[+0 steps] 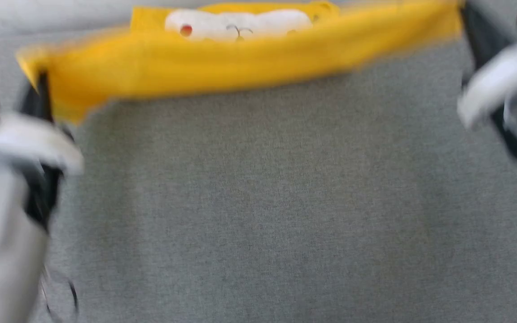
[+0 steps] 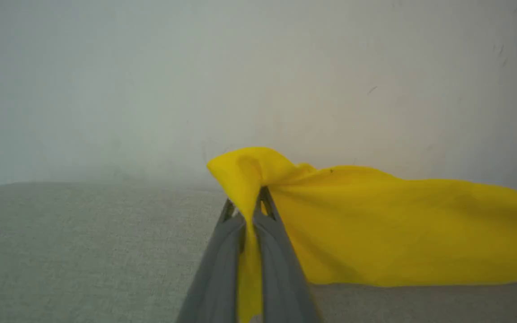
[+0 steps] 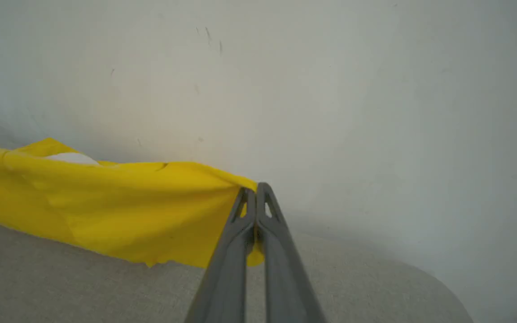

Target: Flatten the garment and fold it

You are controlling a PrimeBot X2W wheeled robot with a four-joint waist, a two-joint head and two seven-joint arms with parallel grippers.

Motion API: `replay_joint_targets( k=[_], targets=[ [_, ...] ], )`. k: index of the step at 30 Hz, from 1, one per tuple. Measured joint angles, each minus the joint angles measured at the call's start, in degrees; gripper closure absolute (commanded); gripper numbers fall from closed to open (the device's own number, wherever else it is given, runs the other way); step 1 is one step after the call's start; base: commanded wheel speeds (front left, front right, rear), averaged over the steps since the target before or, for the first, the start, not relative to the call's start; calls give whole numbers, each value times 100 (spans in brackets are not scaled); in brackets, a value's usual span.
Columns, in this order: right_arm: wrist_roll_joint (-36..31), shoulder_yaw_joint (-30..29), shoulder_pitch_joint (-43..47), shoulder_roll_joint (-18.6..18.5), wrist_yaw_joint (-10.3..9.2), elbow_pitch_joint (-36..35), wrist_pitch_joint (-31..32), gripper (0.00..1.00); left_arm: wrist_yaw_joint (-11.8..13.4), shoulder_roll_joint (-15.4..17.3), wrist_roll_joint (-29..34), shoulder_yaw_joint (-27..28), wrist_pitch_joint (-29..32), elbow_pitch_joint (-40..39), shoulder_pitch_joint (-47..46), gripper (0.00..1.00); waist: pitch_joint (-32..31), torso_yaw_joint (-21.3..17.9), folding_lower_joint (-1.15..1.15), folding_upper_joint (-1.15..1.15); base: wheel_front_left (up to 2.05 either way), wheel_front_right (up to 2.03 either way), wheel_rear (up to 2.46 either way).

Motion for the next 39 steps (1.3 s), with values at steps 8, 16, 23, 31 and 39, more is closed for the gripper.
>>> replay_joint_targets(
  k=[8, 16, 23, 31, 39],
  targets=[
    [181, -539, 2618, -246, 0, -1835, 971, 100, 655, -149, -76, 183, 33, -1789, 2657, 100, -510, 29, -1, 0, 0, 0, 0],
    [-97, -2026, 5576, 268, -1, -4292, 3070, 100, 1622, 371, -231, 246, 1057, -3852, 4754, 100, -1081, 47, -1, 0, 0, 0, 0],
    [-90, -2695, 7055, 937, -1, -5446, 4599, 100, 2230, 775, -468, 424, 1742, -4845, 5866, 100, -1351, 79, 0, 0, 0, 0, 0],
    [-187, -3226, 7900, 1627, -1, -5806, 5855, 100, 2662, 991, -677, 482, 2312, -5178, 6586, 100, -1303, 149, 1, 0, 0, 0, 0],
    [449, -3271, 7477, 1890, -7, -5995, 5316, 0, 2643, 714, -733, 392, 2098, -5228, 6507, 100, -1197, 340, 1, 0, 0, 0, 0]
  ],
)
